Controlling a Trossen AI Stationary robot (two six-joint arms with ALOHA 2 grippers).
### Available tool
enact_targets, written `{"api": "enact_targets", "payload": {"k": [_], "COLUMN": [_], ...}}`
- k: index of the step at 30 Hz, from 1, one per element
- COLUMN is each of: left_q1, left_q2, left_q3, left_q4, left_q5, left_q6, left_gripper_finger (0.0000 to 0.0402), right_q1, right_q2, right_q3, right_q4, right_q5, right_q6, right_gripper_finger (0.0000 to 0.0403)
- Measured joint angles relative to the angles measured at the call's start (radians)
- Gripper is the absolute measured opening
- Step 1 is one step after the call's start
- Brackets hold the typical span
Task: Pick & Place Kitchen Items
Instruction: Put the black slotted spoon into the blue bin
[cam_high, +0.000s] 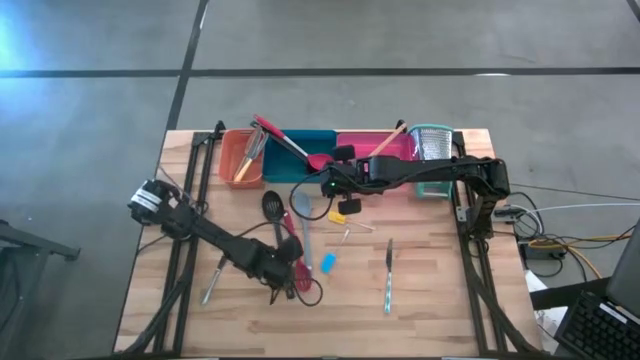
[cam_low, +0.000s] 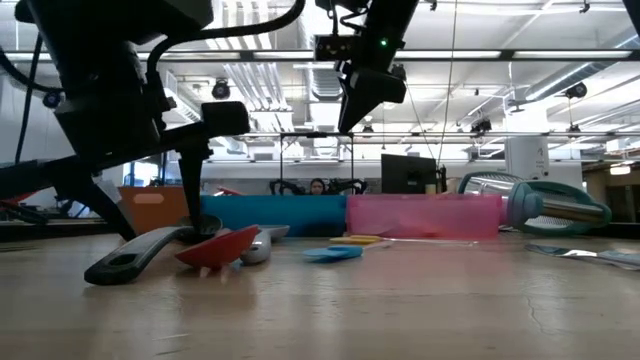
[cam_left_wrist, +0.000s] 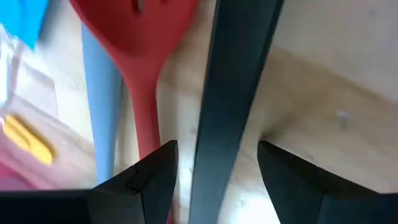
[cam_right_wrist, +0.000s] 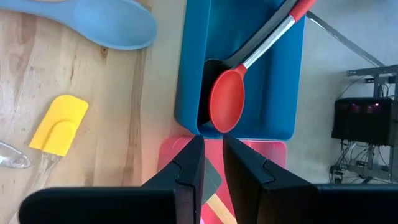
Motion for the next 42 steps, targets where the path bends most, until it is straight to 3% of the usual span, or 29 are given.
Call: {"api": "enact_targets", "payload": {"k": [11, 24, 34, 42], "left_q1": [0.004, 0.029, 0.023, 0.014], "left_q2": [0.043, 0.044, 0.008, -0.042], "left_q3": [0.046, 0.043, 0.041, 0.157], "left_q4": [-0.043, -0.016, -0.104, -0.235], "left_q5": [0.085, 0.129, 0.11, 0.096], "left_q6": [0.02, 0.062, -0.007, -0.145], "left_gripper_finger": [0.0216, 0.0086, 0.0086, 0.0086], "right_q1": [0.0, 0.0, 0.0, 0.001], "right_q2": [0.0, 0.0, 0.0, -0.001], "right_q3": [0.0, 0.0, 0.0, 0.0], "right_q4": [-0.001, 0.001, 0.0, -0.003], "right_q5": [0.0, 0.0, 0.0, 0.001], "right_q6": [0.0, 0.022, 0.026, 0.046], "right_gripper_finger": [0.0052, 0.0052, 0.0052, 0.0052]}}
